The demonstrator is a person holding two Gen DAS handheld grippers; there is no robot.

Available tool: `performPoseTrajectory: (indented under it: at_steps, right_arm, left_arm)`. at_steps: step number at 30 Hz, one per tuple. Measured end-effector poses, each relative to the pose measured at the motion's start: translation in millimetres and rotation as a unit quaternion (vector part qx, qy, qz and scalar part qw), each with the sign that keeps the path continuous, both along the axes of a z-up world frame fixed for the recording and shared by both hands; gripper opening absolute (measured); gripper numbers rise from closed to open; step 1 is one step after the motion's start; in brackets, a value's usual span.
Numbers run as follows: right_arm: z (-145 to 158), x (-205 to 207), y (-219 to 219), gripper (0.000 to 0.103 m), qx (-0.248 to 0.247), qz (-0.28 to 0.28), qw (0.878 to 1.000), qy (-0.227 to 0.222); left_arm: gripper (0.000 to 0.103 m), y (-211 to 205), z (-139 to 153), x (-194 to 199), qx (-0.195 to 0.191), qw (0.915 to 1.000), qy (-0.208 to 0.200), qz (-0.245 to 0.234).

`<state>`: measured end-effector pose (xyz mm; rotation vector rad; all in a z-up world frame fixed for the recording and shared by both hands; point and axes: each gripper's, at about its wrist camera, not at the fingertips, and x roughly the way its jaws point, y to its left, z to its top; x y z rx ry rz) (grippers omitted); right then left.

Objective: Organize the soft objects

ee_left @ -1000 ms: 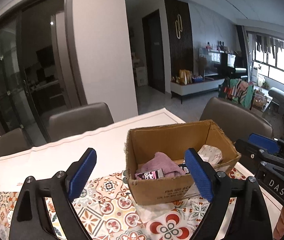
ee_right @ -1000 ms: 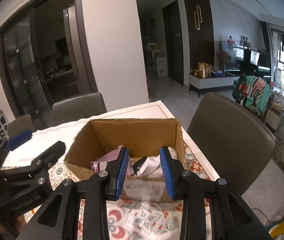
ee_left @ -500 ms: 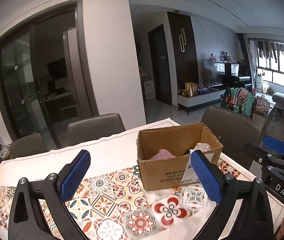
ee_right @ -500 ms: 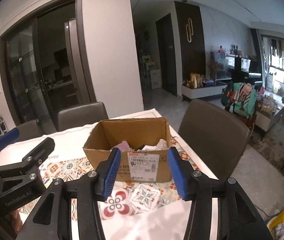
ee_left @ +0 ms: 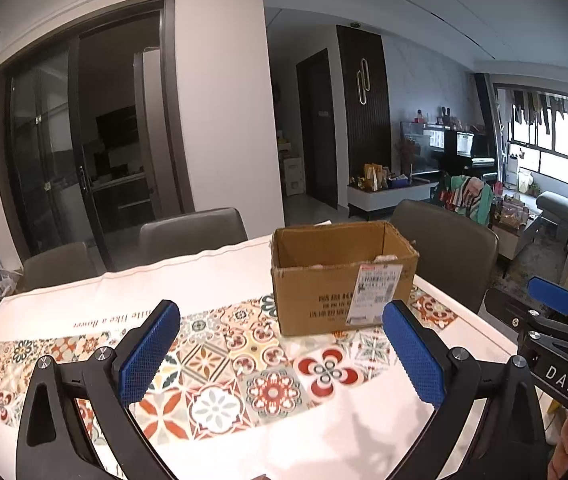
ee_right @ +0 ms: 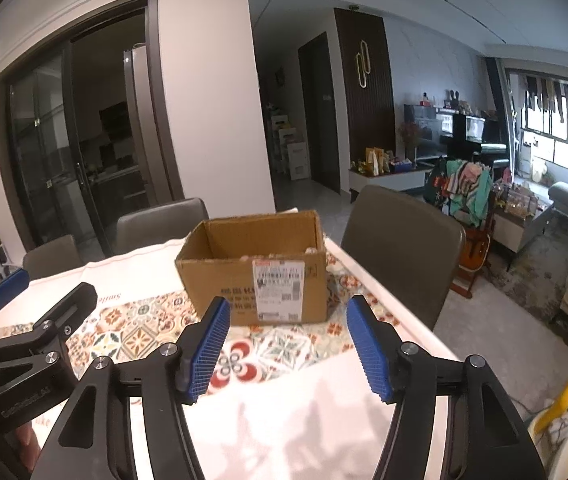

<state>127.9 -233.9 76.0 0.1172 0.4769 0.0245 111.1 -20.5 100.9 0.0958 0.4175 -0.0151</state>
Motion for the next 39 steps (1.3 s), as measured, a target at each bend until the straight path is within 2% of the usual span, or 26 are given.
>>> performPoseTrajectory:
  at_steps: [9, 20, 39]
  right_arm:
    - [-14.4, -36.4, 6.4, 0.062, -0.003, 0.003, 1.000, 0.000]
    - [-31.4, -67.8, 10.4, 0.062, 0.010, 0.007, 1.000, 0.003]
    - [-57.9, -75.9, 6.3, 0.062, 0.023, 0.005, 0.999, 0.028]
  left_arm:
    - [0.103, 8.2, -13.4, -39.5, -0.014, 0.9999, 0.004, -0.007]
    - [0.103, 9.4, -23.4, -74.9, -0.008, 0.9999, -0.012, -0.008]
    - [0.103, 2.2, -46.2, -72.8, 0.001, 0.9999, 0.015, -0.007]
